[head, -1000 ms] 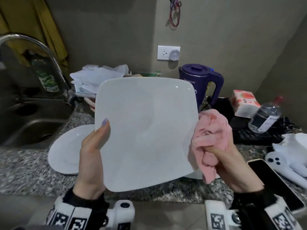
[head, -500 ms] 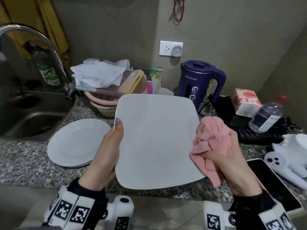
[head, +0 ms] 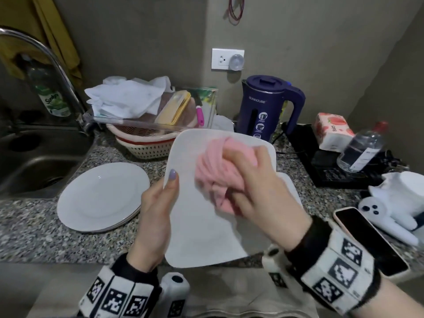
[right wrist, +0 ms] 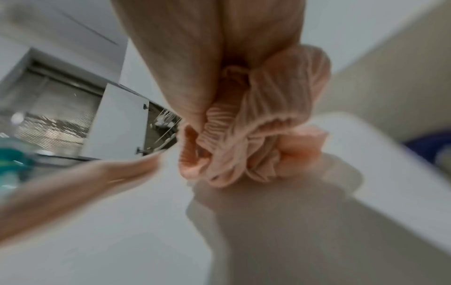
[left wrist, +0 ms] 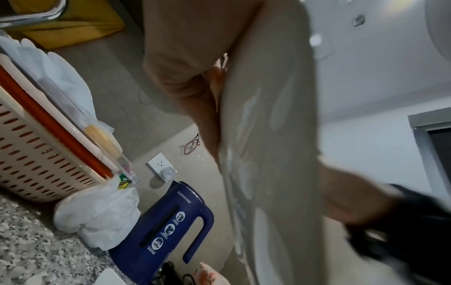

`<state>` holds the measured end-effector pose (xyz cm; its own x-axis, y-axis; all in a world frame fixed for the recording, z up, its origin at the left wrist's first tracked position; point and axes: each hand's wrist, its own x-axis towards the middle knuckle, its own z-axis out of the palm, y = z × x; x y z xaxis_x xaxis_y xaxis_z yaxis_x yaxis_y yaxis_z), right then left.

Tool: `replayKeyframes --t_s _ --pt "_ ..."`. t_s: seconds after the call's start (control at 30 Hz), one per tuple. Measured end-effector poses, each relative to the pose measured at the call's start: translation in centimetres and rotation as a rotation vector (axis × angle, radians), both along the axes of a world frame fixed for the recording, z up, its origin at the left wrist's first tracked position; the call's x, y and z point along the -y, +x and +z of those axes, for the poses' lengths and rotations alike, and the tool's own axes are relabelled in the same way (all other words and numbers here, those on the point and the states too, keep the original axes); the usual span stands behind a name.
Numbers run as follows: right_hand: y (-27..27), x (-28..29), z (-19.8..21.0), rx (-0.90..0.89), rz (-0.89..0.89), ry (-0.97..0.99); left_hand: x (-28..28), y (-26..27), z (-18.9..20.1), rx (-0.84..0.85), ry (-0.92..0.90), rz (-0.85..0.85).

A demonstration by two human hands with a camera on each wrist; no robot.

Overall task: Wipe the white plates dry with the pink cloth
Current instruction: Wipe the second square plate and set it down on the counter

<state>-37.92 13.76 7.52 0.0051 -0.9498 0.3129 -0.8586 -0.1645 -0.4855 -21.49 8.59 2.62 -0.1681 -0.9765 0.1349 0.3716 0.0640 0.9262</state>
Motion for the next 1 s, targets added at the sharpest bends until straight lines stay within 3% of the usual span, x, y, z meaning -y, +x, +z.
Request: replayKeyframes --t_s 0.07,0.1,0.2,0.27,0.33,0.37,0.43,0.57,0.73,0.9,1.0 --pt "-1.3 1.1 1.3 -0.12 -0.162 -0.055 -0.3 0.0 0.2 -0.019 0.025 -0.029" --pt "-1.0 1.2 1.5 -0.144 -0.12 -0.044 -0.3 0.0 0.3 -0.005 0.017 -0.028" --pt "2.5 -0.4 0.8 -0.036 0.241 0.059 0.3 0.0 0.2 0.064 -0.009 0.015" --pt "4.1 -1.9 -0.7 -0.211 0.392 0.151 0.6 0.4 0.2 -0.015 0.068 -0.001" --pt "4.3 -2.7 -1.6 -0.27 0.441 0.315 0.6 1.0 0.5 -0.067 0.082 -0.016" --pt "4.3 -2.8 -1.5 -0.242 0.434 0.338 0.6 1.2 0.7 -0.057 0.06 -0.018" --pt "3.9 -1.9 -0.4 -0.157 0.366 0.2 0.4 1.4 1.0 -0.047 0.017 -0.021" --pt "1.7 1.5 3.2 -0.124 0.0 -0.092 0.1 1.0 1.4 -0.04 -0.005 -0.01" --pt "4.6 0.4 2.0 -0.243 0.231 0.019 0.3 1.3 1.1 0.061 -0.045 0.038" --pt "-0.4 2.9 2.6 -0.182 -0.141 -0.03 -0.1 1.8 1.1 -0.023 0.016 0.025" --pt "2.0 1.7 1.6 -0.102 0.091 -0.006 0.1 1.4 1.3 0.005 -0.013 0.034"
